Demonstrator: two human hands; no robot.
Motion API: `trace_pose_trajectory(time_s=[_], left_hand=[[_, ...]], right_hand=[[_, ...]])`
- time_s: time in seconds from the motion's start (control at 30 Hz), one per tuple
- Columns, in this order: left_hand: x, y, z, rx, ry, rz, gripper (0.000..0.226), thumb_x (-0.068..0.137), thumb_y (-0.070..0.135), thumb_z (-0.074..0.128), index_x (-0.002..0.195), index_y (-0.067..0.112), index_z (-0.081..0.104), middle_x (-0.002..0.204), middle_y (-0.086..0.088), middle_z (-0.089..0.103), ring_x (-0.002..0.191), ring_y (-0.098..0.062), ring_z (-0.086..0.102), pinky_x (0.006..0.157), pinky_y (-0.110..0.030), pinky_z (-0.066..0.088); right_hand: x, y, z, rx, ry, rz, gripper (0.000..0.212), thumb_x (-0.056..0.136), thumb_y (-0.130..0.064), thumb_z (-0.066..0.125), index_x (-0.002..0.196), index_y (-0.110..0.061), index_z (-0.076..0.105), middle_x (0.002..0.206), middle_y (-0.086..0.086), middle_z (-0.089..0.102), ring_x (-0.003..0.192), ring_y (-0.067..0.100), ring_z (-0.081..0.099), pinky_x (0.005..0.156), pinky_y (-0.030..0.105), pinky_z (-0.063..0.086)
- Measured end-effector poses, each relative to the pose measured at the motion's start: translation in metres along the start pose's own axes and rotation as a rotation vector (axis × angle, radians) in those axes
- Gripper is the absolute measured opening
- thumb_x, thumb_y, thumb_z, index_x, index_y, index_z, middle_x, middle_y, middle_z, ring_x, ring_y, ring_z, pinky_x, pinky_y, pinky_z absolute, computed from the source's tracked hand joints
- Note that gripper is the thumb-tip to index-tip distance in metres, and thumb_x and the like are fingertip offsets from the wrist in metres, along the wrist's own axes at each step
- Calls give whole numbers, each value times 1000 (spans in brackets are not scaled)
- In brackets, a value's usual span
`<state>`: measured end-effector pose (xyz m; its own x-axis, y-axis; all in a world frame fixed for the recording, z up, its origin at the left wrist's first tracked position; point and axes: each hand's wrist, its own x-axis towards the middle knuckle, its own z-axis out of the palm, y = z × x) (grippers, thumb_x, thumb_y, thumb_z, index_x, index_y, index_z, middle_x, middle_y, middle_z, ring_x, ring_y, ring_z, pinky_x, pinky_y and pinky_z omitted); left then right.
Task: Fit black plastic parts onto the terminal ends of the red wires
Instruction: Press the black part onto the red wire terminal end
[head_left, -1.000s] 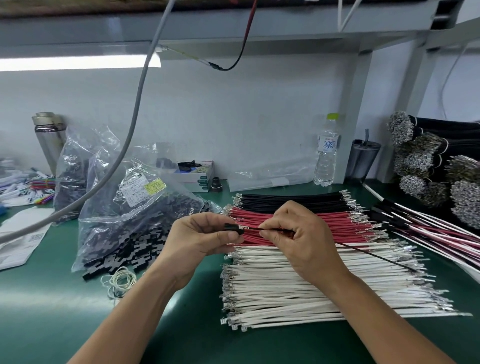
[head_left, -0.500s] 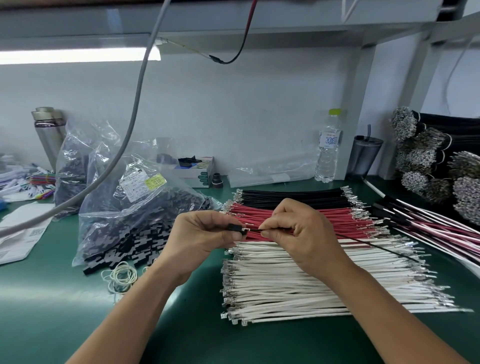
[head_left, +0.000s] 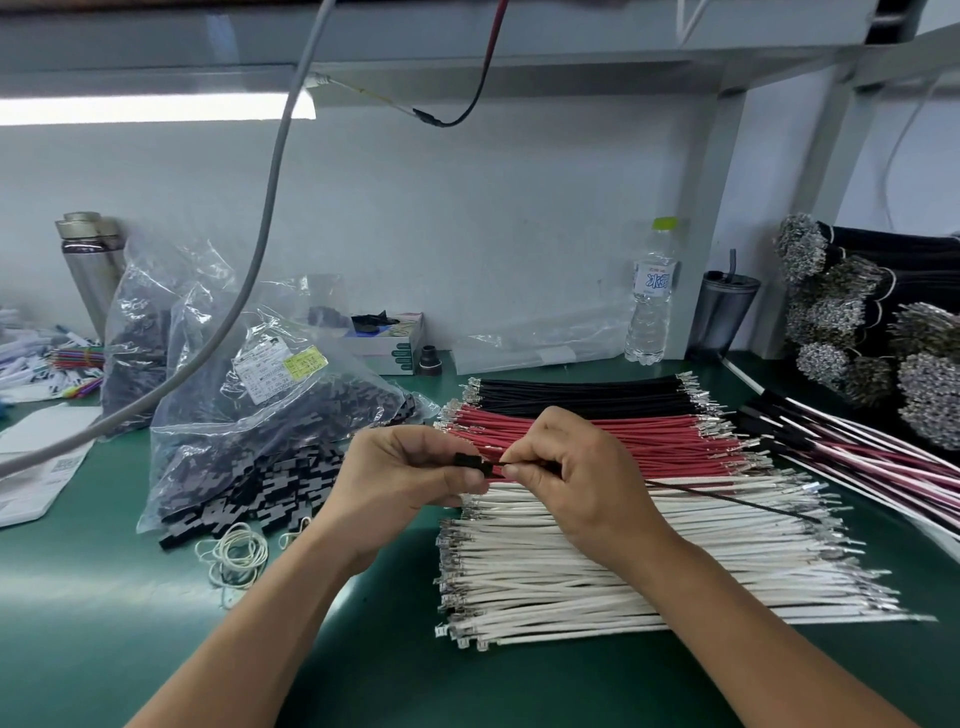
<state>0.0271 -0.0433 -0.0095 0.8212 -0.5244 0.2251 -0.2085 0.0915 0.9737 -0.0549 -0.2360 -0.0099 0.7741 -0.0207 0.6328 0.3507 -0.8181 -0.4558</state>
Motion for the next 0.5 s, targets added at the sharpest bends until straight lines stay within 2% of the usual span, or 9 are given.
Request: trace_pose_trajectory(time_s=[0.1,0.23,0.4,0.5], left_hand=[[0,0,-1,-26,4,-14,31,63,22,91,91,14,82,88,-17,79,81,-29,79,66,-26,62],[3,-2,2,-47,31,-22,27,65,17,89,91,14,82,87,-19,79,79,-30,79,62,-25,61],[3,-4,3,-57,26,-1,24,68,10,88,91,10,82,86,-21,78,76,-31,78,68,-28,63],[5,-6,5,-66,42,10,19,74,1,85,92,7,81,87,-23,78,76,-33,78,72,-33,63]], right_hand=[[0,3,0,95,-16,33,3,86,-20,78,87,-23,77,85,-12,60,80,8,61,72,38,52],[2,3,-3,66,23,27,2,87,-20,77,86,-20,77,84,-10,60,79,9,61,71,39,52],[3,-5,1,-31,40,-78,5,88,-17,75,84,-15,75,82,-9,57,76,10,57,68,34,50],[5,-2,0,-47,32,-69,5,88,-19,75,85,-16,75,82,-9,57,76,10,57,68,34,50]])
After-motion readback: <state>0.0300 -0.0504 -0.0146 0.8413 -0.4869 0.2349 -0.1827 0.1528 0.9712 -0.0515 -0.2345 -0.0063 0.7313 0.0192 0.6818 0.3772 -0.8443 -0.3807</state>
